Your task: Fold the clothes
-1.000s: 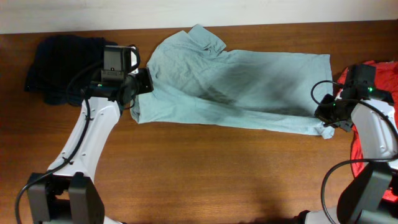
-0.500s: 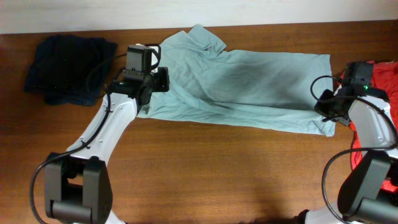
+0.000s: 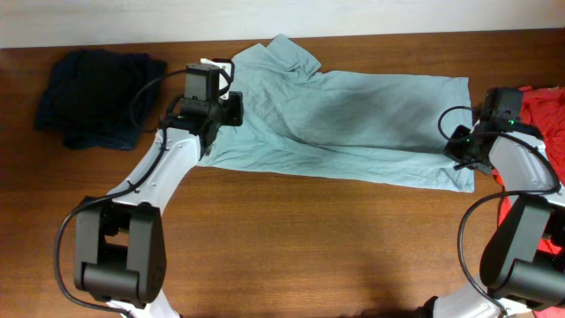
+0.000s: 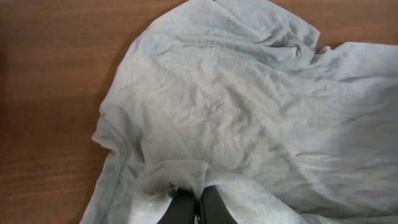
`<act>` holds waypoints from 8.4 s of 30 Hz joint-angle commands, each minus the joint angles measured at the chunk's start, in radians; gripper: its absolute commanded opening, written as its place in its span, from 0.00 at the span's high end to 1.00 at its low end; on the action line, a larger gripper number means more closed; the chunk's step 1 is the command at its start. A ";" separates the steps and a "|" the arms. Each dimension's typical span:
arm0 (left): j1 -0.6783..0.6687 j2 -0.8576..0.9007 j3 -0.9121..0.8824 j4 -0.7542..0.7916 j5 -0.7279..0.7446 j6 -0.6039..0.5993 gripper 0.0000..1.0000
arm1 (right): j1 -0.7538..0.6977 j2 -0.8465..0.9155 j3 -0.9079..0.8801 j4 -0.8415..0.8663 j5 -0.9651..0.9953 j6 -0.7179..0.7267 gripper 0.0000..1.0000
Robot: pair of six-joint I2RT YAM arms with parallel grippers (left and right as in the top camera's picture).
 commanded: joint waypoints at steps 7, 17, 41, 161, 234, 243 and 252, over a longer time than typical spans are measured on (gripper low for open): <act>-0.048 0.010 0.026 0.034 -0.013 0.065 1.00 | 0.003 0.003 0.015 0.029 0.039 0.001 0.96; -0.115 0.010 0.043 0.037 -0.145 0.148 1.00 | 0.003 0.004 0.015 0.030 0.047 0.000 0.96; -0.113 0.049 0.057 0.130 -0.252 0.147 1.00 | 0.003 0.004 0.015 0.076 0.144 -0.003 0.96; 0.284 0.343 0.289 -0.832 0.049 0.029 0.99 | 0.336 0.167 0.452 -0.425 -0.209 -0.623 0.03; 0.299 0.343 0.289 -0.909 -0.124 -0.134 0.01 | 0.692 0.167 0.452 -0.352 -0.383 -0.830 0.08; 0.322 0.343 0.289 -1.024 -0.373 -0.135 0.01 | 0.690 0.168 0.452 -0.356 -0.365 -0.830 0.08; 0.414 0.343 0.289 -1.040 -0.413 -0.135 0.01 | 0.690 0.168 0.452 -0.360 -0.365 -0.830 0.07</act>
